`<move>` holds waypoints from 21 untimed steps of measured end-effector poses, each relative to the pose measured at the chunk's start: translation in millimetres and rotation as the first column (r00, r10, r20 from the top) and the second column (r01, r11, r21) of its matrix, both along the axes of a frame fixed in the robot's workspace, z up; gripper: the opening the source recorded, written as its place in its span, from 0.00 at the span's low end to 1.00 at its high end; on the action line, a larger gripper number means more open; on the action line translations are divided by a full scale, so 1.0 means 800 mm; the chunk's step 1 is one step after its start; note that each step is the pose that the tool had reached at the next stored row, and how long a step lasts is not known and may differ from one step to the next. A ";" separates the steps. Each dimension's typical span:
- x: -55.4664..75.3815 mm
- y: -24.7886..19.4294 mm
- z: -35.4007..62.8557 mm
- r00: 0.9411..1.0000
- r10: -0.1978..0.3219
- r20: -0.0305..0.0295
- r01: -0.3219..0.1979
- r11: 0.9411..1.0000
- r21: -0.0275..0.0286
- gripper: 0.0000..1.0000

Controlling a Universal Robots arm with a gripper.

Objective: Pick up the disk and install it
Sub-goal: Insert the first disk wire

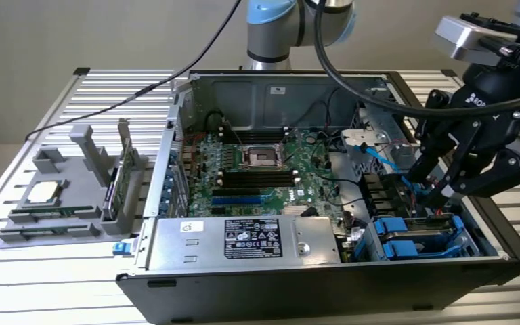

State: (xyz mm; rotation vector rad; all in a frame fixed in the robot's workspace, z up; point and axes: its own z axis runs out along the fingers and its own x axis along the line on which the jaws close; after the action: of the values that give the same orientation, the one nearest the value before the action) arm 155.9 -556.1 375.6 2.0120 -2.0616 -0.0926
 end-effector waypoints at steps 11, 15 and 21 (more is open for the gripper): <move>-0.019 0.0007 -0.003 0.997 -0.001 0.081 0.001 1.000 0.000 0.49; -0.022 0.0046 -0.004 0.995 -0.001 0.099 0.001 1.000 0.000 0.49; -0.030 0.0071 -0.005 0.992 -0.001 0.128 0.001 1.000 0.000 0.49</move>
State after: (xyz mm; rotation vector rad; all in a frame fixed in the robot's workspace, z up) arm 132.2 -550.3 371.6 2.0667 -2.1383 0.0369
